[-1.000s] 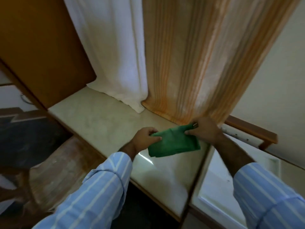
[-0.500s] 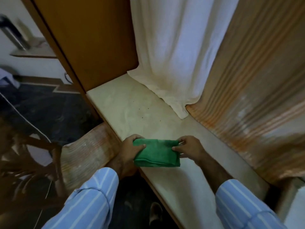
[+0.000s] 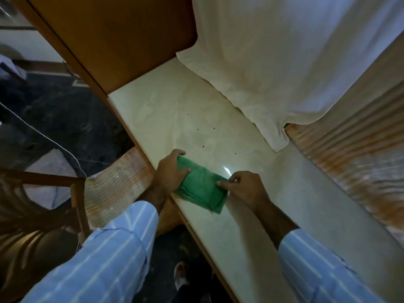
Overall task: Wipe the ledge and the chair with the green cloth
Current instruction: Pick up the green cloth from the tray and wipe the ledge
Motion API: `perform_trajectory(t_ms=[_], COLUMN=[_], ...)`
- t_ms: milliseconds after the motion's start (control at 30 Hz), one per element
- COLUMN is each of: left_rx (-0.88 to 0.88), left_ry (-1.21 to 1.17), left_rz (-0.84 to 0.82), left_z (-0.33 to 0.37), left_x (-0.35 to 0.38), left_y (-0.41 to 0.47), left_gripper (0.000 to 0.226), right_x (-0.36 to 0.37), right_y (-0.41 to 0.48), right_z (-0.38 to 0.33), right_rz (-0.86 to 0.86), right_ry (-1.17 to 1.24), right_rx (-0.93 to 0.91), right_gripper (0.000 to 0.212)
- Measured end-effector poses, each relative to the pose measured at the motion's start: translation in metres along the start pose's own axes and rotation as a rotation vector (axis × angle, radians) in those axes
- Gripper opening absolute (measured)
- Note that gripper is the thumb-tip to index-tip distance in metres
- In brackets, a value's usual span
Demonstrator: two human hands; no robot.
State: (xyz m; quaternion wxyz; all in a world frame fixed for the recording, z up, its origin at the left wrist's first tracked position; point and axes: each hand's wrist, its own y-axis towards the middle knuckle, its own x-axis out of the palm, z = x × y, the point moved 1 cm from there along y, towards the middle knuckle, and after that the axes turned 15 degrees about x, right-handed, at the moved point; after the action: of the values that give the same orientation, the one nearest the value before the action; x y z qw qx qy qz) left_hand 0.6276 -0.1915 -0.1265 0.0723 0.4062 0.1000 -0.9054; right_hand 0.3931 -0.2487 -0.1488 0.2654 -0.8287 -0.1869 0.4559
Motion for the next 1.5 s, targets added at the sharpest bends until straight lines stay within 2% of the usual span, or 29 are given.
perform_trajectory(t_ms=[33,100,167,200,267,367,533,633,967,1033,1133,1200,1333,1400,1500], left_rx=[0.01,0.036,0.06,0.054,0.022,0.012,0.409,0.518,0.266,0.225,0.234,0.35,0.887,0.995,0.986], left_ry=[0.008,0.152,0.403,0.455,0.441,0.417,0.435,0.489,0.494,0.469,0.405,0.362,0.362,0.338,0.429], left_rz=[-0.035,-0.066,0.046,0.104,0.142,0.003,-0.188,-0.217,-0.008,-0.002,0.05,0.008,-0.239,-0.355,-0.296], left_z=[-0.004,-0.007,-0.007,-0.006,-0.003,0.001,0.016,0.005,-0.068,-0.071,-0.05,-0.021,0.038,0.047,0.032], left_x=[0.006,0.017,0.027,0.032,0.05,0.084,0.111,0.096,-0.006,-0.012,0.006,0.033,0.102,0.111,0.093], left_y=[0.005,0.007,0.002,-0.003,-0.02,-0.035,-0.013,0.02,0.231,0.251,0.227,0.184,0.083,0.063,0.084], left_gripper=[0.056,0.069,0.079,0.078,0.069,0.072,0.071,0.068,0.057,0.057,0.054,0.052,0.053,0.051,0.046], right_x=[-0.001,-0.006,-0.013,-0.016,-0.019,-0.016,-0.016,-0.015,-0.013,-0.013,-0.012,-0.012,-0.012,-0.013,-0.013], right_y=[0.004,0.014,0.027,0.035,0.049,0.064,0.072,0.072,0.074,0.075,0.075,0.076,0.075,0.076,0.076], right_z=[0.003,0.014,0.028,0.037,0.058,0.078,0.079,0.079,0.084,0.084,0.083,0.084,0.084,0.084,0.085], right_rz=[0.07,0.322,0.54,0.577,0.536,0.508,0.503,0.52,0.558,0.563,0.558,0.562,0.568,0.568,0.567], right_ry=[-0.007,-0.088,-0.202,-0.243,-0.296,-0.388,-0.439,-0.455,-0.476,-0.482,-0.47,-0.467,-0.47,-0.468,-0.461], right_rx=[-0.002,-0.094,-0.205,-0.222,-0.175,-0.158,-0.147,-0.149,-0.146,-0.15,-0.155,-0.156,-0.163,-0.168,-0.157], right_gripper=[0.046,0.045,0.034,0.035,0.049,0.064,0.067,0.067,0.067,0.067,0.067,0.067,0.066,0.065,0.065])
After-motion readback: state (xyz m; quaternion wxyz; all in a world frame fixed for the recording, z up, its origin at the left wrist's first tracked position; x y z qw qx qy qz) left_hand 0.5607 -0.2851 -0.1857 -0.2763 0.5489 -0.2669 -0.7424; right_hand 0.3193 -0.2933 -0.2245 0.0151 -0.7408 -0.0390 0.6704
